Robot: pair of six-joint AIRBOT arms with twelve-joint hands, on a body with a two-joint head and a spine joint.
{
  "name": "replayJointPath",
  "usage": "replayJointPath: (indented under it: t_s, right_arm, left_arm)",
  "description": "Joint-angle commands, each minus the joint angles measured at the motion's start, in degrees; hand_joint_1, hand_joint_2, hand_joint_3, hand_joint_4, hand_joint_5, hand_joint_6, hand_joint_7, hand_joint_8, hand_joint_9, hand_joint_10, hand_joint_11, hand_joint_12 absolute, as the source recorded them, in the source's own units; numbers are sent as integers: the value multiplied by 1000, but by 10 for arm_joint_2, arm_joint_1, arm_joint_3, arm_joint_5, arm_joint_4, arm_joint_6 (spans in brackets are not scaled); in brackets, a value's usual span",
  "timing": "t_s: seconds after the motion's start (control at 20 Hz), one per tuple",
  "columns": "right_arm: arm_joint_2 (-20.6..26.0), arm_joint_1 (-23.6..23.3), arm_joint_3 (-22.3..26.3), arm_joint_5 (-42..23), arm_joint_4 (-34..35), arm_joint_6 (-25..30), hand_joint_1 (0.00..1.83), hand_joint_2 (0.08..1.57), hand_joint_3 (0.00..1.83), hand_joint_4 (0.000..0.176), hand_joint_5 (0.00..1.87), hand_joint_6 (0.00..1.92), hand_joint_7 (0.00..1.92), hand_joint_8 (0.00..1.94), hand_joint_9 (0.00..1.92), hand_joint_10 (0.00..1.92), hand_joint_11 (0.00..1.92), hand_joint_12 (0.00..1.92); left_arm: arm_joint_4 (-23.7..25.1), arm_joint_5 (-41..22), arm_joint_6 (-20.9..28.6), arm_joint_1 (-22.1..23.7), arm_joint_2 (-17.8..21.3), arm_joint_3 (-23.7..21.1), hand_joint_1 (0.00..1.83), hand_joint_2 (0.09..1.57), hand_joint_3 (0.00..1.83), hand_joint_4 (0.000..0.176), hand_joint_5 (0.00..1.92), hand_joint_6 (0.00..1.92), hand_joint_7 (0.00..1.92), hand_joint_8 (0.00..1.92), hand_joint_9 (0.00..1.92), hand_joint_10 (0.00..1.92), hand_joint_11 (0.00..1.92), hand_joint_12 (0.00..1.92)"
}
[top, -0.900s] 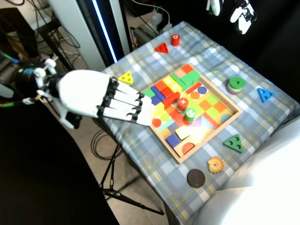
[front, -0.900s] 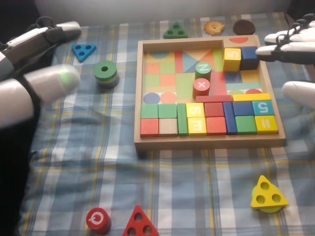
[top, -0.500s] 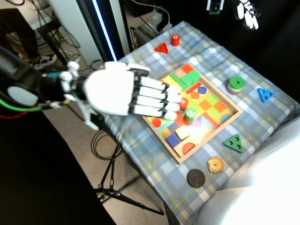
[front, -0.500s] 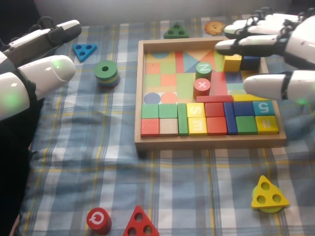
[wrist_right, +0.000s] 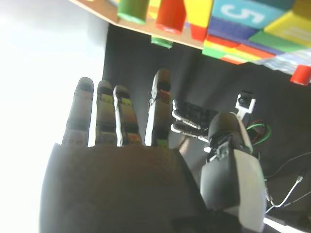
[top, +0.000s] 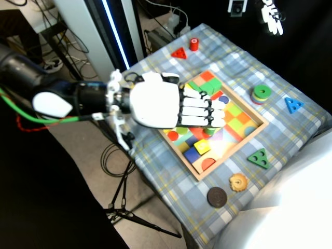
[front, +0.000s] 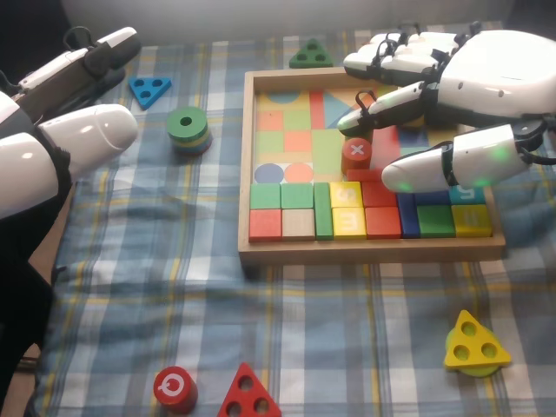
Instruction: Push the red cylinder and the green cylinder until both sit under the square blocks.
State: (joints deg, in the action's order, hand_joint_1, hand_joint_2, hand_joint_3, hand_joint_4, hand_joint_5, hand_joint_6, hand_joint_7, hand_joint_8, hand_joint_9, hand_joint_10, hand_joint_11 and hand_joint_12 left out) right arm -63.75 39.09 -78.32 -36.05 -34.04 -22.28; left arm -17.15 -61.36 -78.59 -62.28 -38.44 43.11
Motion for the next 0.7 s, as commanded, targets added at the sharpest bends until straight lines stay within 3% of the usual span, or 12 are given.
replayJointPath:
  t_s: [0.0,0.2,0.3,0.65]
  right_arm:
    - [-2,-10,-5,-43,19,7,0,1124,0,170,472,5,0,0,0,0,0,0]
    - [-12,-10,-15,-25,18,7,0,1091,0,163,474,4,0,0,0,0,0,0]
    - [-14,-10,-17,-21,17,7,0,1085,0,175,467,0,0,0,0,0,0,0]
    - [-19,-10,-18,-3,-22,29,0,1010,0,176,500,11,0,0,0,0,0,0]
  left_arm:
    - [8,-70,5,8,-2,3,0,1253,4,176,52,0,161,4,138,5,0,0]
    - [10,-67,13,8,-2,4,0,1287,14,176,32,0,121,0,129,2,0,0]
    - [11,-67,14,8,-1,4,0,1297,15,176,26,0,119,0,124,0,0,0]
    - [11,-64,19,8,-1,5,0,1292,7,176,53,8,122,0,123,0,0,0]
